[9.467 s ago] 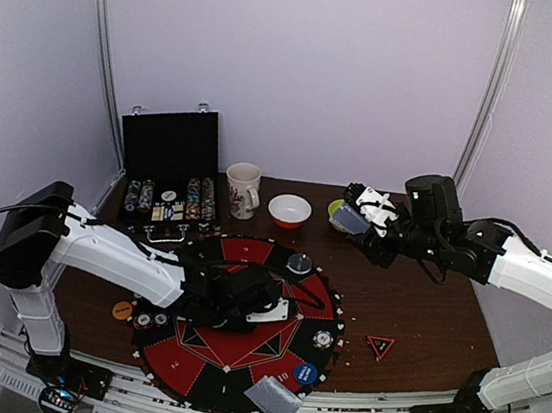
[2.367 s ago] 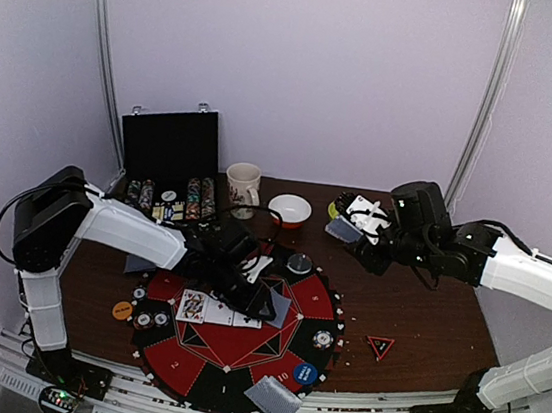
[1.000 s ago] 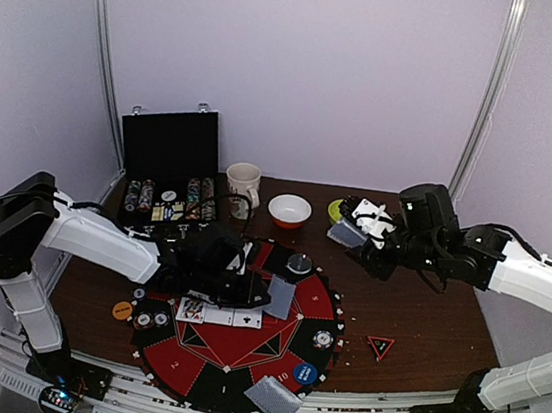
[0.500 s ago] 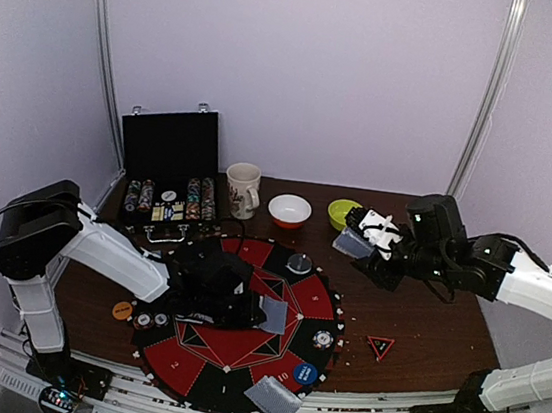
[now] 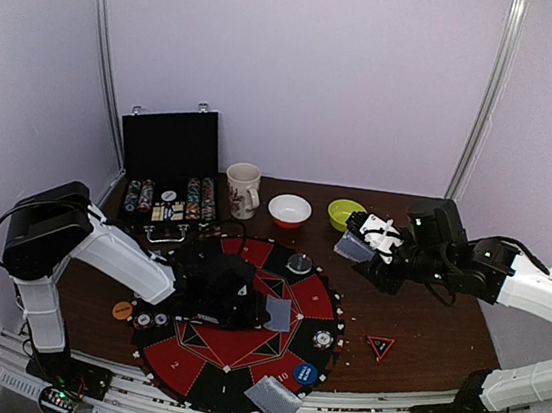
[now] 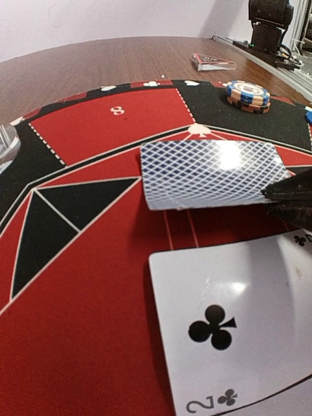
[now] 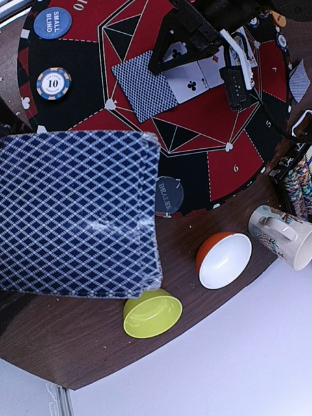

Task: Distribute texas hold em gaming equipment
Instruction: Place the poker card in the community card area, then pick up the poker card from the face-down deck piles.

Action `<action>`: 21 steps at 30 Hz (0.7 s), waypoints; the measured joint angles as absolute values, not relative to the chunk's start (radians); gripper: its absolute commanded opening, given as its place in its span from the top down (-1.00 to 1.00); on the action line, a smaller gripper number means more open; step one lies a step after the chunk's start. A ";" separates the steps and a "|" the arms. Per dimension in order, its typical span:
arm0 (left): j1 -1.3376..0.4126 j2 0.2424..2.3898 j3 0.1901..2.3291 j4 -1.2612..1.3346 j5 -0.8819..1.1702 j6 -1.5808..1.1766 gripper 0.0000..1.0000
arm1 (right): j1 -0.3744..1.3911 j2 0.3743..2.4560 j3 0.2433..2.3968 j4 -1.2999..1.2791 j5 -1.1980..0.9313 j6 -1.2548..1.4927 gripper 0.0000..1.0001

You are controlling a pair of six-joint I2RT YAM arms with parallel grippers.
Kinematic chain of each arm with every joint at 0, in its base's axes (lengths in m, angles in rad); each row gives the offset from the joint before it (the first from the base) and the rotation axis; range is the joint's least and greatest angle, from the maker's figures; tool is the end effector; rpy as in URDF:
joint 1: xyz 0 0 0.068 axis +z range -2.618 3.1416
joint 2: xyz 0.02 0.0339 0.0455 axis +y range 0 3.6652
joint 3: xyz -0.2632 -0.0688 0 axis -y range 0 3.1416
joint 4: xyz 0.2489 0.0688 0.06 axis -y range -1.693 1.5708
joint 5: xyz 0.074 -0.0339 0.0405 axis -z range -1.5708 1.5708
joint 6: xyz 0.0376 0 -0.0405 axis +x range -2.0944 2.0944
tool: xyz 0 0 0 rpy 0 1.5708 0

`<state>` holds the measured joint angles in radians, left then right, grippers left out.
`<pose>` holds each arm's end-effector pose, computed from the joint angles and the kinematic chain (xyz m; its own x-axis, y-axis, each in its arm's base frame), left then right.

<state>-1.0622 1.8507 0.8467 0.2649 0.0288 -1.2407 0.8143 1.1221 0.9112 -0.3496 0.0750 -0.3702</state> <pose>0.1741 -0.3145 0.1135 -0.9421 -0.2522 -0.2212 -0.0240 0.7083 -0.7055 0.1779 0.1844 0.2979 -0.0935 -0.6248 -0.7752 -0.7675 0.5412 -0.3436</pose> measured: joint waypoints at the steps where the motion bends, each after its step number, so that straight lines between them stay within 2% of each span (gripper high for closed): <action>1: -1.062 1.852 0.847 0.264 0.028 -1.241 1.00 | 0.814 1.122 0.911 -0.350 0.075 -0.370 -0.11; 6: -1.062 1.852 0.847 0.263 0.027 -1.241 0.96 | 0.814 1.122 0.911 -0.350 0.075 -0.370 -0.11; 9: -1.062 1.852 0.849 0.261 0.028 -1.240 0.66 | 0.814 1.122 0.911 -0.350 0.075 -0.371 -0.11; 11: -1.062 1.852 0.859 0.249 0.028 -1.239 0.53 | 0.814 1.122 0.911 -0.350 0.075 -0.370 -0.11; 15: -1.062 1.850 0.872 0.231 0.022 -1.238 0.46 | 0.814 1.122 0.911 -0.350 0.075 -0.370 -0.11; 21: -1.062 1.819 0.878 0.176 0.000 -1.214 0.19 | 0.814 1.122 0.911 -0.351 0.075 -0.371 -0.11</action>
<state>-1.0622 1.8194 0.8776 0.1761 -0.0002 -1.2140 0.8143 1.1221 0.9112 -0.3508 0.0750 -0.3710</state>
